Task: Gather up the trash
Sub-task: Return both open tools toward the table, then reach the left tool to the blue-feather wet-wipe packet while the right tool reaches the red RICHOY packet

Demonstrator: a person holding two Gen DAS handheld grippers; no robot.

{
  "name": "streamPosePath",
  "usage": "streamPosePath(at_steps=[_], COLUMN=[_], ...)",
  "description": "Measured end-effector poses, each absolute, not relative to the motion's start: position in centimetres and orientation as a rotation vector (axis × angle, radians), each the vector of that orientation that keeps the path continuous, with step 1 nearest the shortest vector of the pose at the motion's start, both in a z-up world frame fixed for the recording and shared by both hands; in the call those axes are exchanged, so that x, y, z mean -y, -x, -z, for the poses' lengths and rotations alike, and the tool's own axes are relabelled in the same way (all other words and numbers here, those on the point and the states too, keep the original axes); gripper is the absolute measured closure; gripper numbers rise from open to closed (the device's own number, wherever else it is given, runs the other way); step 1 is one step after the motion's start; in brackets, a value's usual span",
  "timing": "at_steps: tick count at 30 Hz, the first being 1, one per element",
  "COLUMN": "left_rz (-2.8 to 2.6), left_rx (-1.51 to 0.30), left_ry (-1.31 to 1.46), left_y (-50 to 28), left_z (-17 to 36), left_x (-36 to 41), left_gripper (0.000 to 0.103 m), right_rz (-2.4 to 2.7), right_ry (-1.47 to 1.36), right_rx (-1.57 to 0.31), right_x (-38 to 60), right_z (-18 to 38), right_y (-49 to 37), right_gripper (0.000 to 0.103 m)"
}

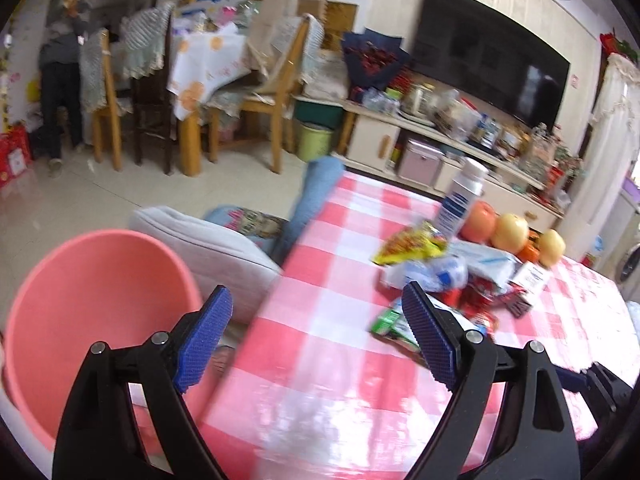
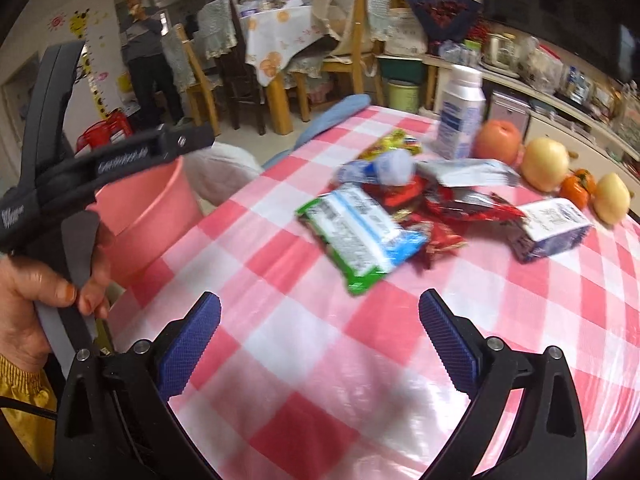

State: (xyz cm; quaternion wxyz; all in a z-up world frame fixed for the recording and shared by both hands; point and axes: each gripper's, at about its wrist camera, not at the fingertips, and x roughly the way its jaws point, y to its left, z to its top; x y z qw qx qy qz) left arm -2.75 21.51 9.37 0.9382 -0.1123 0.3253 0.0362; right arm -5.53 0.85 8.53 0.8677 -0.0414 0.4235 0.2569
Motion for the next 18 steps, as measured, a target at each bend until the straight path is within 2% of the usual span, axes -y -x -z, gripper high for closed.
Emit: streamPosePath(at_steps=[7, 10, 13, 15, 18], left_rz=[0.028, 0.023, 0.0, -0.009, -0.056], left_rx=[-0.696, -0.703, -0.73, -0.762, -0.801], left_ry=[0.351, 0.37, 0.385, 0.422, 0.43], left_y=[-0.1, -2.6, -5.9, -8.6, -12.1], left_z=[-9.3, -9.8, -10.0, -9.8, -8.8], left_x=[-19.8, -18.8, -17.6, -17.0, -16.2], left_gripper=[0.016, 0.02, 0.029, 0.038, 0.044], right_rz=[-0.414, -0.381, -0.351, -0.337, -0.331], right_ry=[0.025, -0.018, -0.042, -0.053, -0.076], right_rx=[-0.885, -0.878, -0.882, -0.882, -0.886], right_x=[3.7, 5.7, 7.3, 8.3, 9.5], right_z=[-8.6, -8.9, -9.0, -8.9, -9.0], right_y=[4.1, 3.4, 2.7, 2.3, 2.1], right_gripper=[0.005, 0.005, 0.005, 0.005, 0.005])
